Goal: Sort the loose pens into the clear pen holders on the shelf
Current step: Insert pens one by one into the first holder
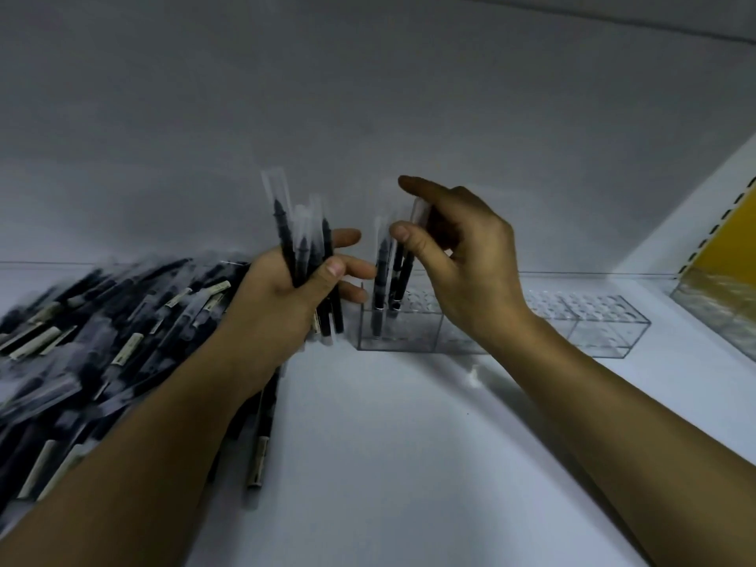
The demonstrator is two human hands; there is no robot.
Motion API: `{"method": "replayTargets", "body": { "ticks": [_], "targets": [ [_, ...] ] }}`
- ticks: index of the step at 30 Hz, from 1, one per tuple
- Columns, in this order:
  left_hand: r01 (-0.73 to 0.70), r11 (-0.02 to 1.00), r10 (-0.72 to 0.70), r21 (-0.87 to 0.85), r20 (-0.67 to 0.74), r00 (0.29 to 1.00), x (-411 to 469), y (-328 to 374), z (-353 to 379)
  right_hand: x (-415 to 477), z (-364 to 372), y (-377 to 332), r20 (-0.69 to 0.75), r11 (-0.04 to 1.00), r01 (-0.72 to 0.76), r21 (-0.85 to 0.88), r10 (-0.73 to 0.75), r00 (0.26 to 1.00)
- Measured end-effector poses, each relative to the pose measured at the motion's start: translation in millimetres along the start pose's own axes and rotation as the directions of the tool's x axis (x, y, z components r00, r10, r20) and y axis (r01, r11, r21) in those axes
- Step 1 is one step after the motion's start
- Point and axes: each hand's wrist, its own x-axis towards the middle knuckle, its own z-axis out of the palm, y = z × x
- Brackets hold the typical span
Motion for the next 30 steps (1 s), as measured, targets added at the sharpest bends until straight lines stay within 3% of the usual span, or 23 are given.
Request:
{"method": "replayTargets", "body": {
  "ticks": [8,14,19,22,26,30],
  "targets": [
    [0.055,0.998,-0.055,-0.012,-0.087,0.995,-0.8,2.1,0.5,2.9,-0.2,2.0,0.05,1.0,-0.003,-0.006,0.004,0.999],
    [0.014,1.0,-0.011,0.023,-0.117,0.993,-2.3,7.1,0.5,0.2,3.0,2.5,0.097,0.997,0.026,-0.071,-0.019,0.995],
    [0.007,0.999,-0.001,0.051,-0.118,0.993,-4.2,8.3,-0.3,-1.3,0.6,-5.0,-0.007,0.999,0.015,-0.05,-0.015,1.0],
    [-0.02,0.998,0.025,0.061,-0.087,0.996,-3.1,9.1,0.0,-1.6,-4.7,-14.5,-0.08,0.998,0.0,0.058,0.004,0.997],
    [-0.076,0.995,0.078,0.066,-0.033,0.996,-3.0,10.1,4.6,-8.4,-3.9,-25.1,0.068,0.928,-0.108,0.356,0.09,0.994],
    [-0.117,0.989,0.115,0.089,0.031,0.993,-2.9,10.8,8.4,-12.2,-5.4,-28.4,0.137,0.868,-0.193,0.457,0.146,0.98]
  ]
}}
